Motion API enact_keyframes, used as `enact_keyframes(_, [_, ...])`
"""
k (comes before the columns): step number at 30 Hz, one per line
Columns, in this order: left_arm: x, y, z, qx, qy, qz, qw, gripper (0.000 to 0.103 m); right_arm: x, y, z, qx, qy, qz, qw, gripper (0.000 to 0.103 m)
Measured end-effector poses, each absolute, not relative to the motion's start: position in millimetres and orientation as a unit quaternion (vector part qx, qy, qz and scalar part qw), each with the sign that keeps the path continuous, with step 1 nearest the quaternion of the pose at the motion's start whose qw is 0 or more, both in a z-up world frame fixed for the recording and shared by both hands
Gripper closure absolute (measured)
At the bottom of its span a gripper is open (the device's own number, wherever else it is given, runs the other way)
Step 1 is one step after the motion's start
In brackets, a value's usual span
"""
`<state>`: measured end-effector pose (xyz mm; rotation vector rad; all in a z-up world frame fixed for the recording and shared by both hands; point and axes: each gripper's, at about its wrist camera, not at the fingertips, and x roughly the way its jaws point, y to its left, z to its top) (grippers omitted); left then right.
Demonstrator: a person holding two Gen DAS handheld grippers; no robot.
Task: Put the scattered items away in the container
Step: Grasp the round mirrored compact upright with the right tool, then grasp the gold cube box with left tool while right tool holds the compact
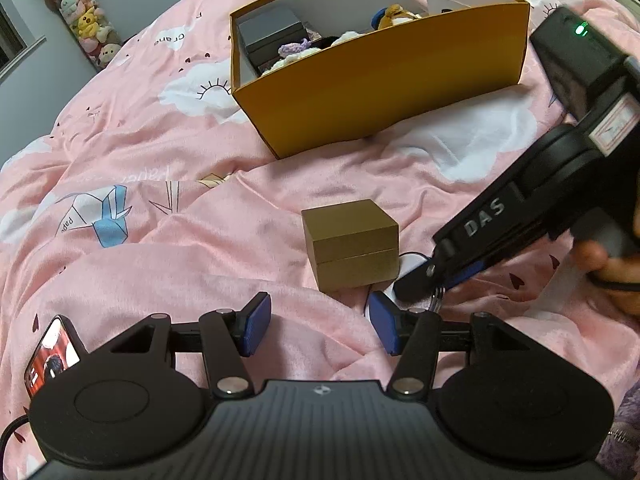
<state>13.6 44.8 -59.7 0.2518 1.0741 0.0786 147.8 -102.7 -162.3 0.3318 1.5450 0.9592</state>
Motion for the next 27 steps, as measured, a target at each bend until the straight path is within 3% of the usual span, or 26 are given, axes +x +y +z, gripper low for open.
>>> enact_keyframes(14, [27, 50, -51, 0.074, 0.497, 0.025, 0.865, 0.038, 148, -139, -120, 0.076, 0.592, 0.365, 0.714, 0.088])
enact_keyframes(21, [53, 39, -52, 0.061, 0.507, 0.026, 0.859, 0.031, 149, -148, -113, 0.062, 0.570, 0.357, 0.738, 0.088])
enact_keyframes(27, [71, 15, -67, 0.109, 0.529, 0.050, 0.840, 0.029, 146, -150, -101, 0.018, 0.531, 0.351, 0.771, 0.088])
